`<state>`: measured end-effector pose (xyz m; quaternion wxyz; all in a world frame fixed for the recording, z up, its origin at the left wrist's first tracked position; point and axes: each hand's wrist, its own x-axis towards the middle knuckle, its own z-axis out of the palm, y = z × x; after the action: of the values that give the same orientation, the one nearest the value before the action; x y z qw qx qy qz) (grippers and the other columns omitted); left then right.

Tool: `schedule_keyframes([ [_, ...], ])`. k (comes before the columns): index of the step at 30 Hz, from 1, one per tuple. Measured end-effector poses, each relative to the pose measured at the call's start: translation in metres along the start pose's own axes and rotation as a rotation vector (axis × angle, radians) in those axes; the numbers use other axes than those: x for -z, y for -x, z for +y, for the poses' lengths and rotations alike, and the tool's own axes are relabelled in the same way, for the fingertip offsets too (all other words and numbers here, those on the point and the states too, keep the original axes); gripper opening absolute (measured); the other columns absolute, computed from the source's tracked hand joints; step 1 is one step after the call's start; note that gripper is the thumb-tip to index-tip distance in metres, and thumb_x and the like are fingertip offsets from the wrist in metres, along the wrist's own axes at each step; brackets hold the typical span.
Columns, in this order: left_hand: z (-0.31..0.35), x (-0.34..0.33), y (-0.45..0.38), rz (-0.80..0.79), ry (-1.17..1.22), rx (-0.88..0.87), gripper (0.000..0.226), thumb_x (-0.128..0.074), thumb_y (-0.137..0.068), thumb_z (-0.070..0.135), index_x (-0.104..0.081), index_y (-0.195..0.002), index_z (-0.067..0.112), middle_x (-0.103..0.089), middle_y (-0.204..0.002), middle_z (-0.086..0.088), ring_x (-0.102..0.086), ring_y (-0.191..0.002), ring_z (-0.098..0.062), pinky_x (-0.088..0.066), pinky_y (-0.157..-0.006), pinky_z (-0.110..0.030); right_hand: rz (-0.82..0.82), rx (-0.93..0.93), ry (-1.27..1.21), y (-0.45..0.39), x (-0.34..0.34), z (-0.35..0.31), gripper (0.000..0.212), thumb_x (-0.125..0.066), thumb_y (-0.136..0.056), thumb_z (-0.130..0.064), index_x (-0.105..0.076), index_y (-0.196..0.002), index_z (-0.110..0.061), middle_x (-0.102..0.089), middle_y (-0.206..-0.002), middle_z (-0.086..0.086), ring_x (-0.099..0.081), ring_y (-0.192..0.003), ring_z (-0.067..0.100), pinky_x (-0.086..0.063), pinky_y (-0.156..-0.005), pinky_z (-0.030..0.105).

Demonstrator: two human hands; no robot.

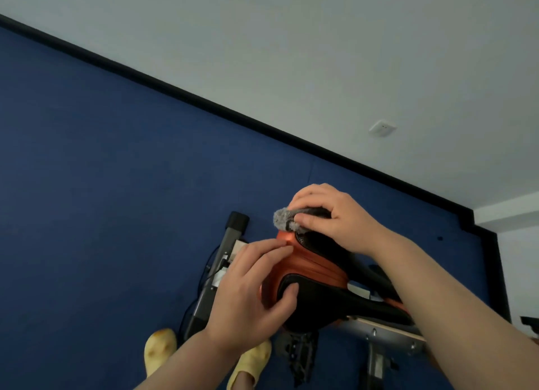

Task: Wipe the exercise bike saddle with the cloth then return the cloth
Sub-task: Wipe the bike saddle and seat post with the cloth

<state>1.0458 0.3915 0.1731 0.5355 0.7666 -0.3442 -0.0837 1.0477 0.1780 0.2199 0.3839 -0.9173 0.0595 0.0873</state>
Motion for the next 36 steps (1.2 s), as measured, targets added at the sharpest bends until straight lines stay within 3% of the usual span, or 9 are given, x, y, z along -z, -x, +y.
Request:
schedule_keyframes([
  [5, 0.001, 0.002, -0.005, 0.030, 0.009, 0.029, 0.035, -0.063, -0.081, 0.024, -0.064, -0.115, 0.016, -0.059, -0.118, 0.009, -0.056, -0.113, -0.010, -0.048, -0.093, -0.026, 0.099, 0.000, -0.018, 0.010, -0.013, 0.000, 0.018, -0.060, -0.083, -0.033, -0.071, -0.098, -0.033, -0.060, -0.106, -0.020, -0.048, -0.108, 0.006, -0.036, -0.097, 0.024],
  [7, 0.002, -0.001, -0.007, 0.048, 0.011, 0.046, 0.033, -0.061, -0.081, 0.023, -0.064, -0.114, 0.016, -0.059, -0.117, 0.009, -0.056, -0.112, -0.010, -0.049, -0.091, -0.027, 0.101, -0.002, -0.036, 0.013, -0.013, 0.000, 0.020, -0.061, -0.084, -0.033, -0.072, -0.101, -0.034, -0.060, -0.109, -0.019, -0.047, -0.112, 0.006, -0.035, -0.098, 0.020],
  [12, 0.014, -0.008, -0.019, 0.058, -0.044, 0.037, 0.034, -0.058, -0.081, 0.018, -0.064, -0.113, 0.019, -0.059, -0.116, 0.011, -0.055, -0.111, -0.007, -0.048, -0.091, -0.027, 0.205, -0.072, -0.112, 0.022, -0.010, 0.012, 0.021, -0.063, -0.087, -0.032, -0.070, -0.107, -0.035, -0.060, -0.110, -0.020, -0.049, -0.112, 0.006, -0.036, -0.098, 0.025],
  [19, 0.024, -0.011, -0.033, -0.038, -0.177, 0.023, 0.036, -0.057, -0.079, 0.023, -0.065, -0.113, 0.019, -0.059, -0.115, 0.013, -0.051, -0.112, -0.006, -0.037, -0.097, -0.012, 0.270, -0.171, -0.161, 0.043, -0.002, 0.031, 0.026, -0.064, -0.088, -0.033, -0.068, -0.114, -0.033, -0.060, -0.100, -0.014, -0.057, -0.097, 0.004, -0.046, -0.087, 0.029],
  [22, 0.027, -0.014, -0.036, -0.069, -0.230, 0.017, 0.037, -0.057, -0.078, 0.024, -0.065, -0.114, 0.018, -0.058, -0.117, 0.013, -0.049, -0.114, -0.007, -0.034, -0.099, -0.011, 0.287, -0.186, -0.176, 0.045, -0.002, 0.034, 0.027, -0.064, -0.088, -0.033, -0.069, -0.114, -0.030, -0.059, -0.097, -0.013, -0.057, -0.092, 0.003, -0.043, -0.081, 0.024],
  [28, 0.033, -0.023, -0.042, -0.070, -0.268, 0.015, 0.036, -0.059, -0.078, 0.020, -0.065, -0.113, 0.015, -0.058, -0.118, 0.009, -0.047, -0.115, -0.007, -0.029, -0.102, -0.011, 0.181, -0.187, -0.231, 0.030, -0.003, 0.031, 0.028, -0.058, -0.091, -0.037, -0.065, -0.118, -0.038, -0.057, -0.101, -0.010, -0.055, -0.098, 0.006, -0.043, -0.086, 0.025],
  [32, 0.036, -0.026, -0.042, -0.121, -0.301, -0.042, 0.035, -0.059, -0.079, 0.018, -0.066, -0.113, 0.015, -0.059, -0.120, 0.008, -0.047, -0.121, -0.009, -0.032, -0.106, -0.018, 0.166, -0.250, -0.218, 0.065, 0.007, 0.053, 0.020, -0.060, -0.091, -0.032, -0.070, -0.109, -0.034, -0.063, -0.097, -0.003, -0.060, -0.094, 0.009, -0.046, -0.089, 0.033],
  [36, 0.036, -0.030, -0.042, -0.222, -0.376, -0.175, 0.034, -0.058, -0.080, 0.018, -0.067, -0.112, 0.017, -0.062, -0.119, 0.008, -0.048, -0.125, -0.010, -0.038, -0.106, -0.032, 0.171, -0.248, -0.219, 0.072, 0.002, 0.056, 0.023, -0.057, -0.093, -0.032, -0.068, -0.113, -0.031, -0.060, -0.102, -0.006, -0.058, -0.097, 0.007, -0.045, -0.089, 0.029],
])
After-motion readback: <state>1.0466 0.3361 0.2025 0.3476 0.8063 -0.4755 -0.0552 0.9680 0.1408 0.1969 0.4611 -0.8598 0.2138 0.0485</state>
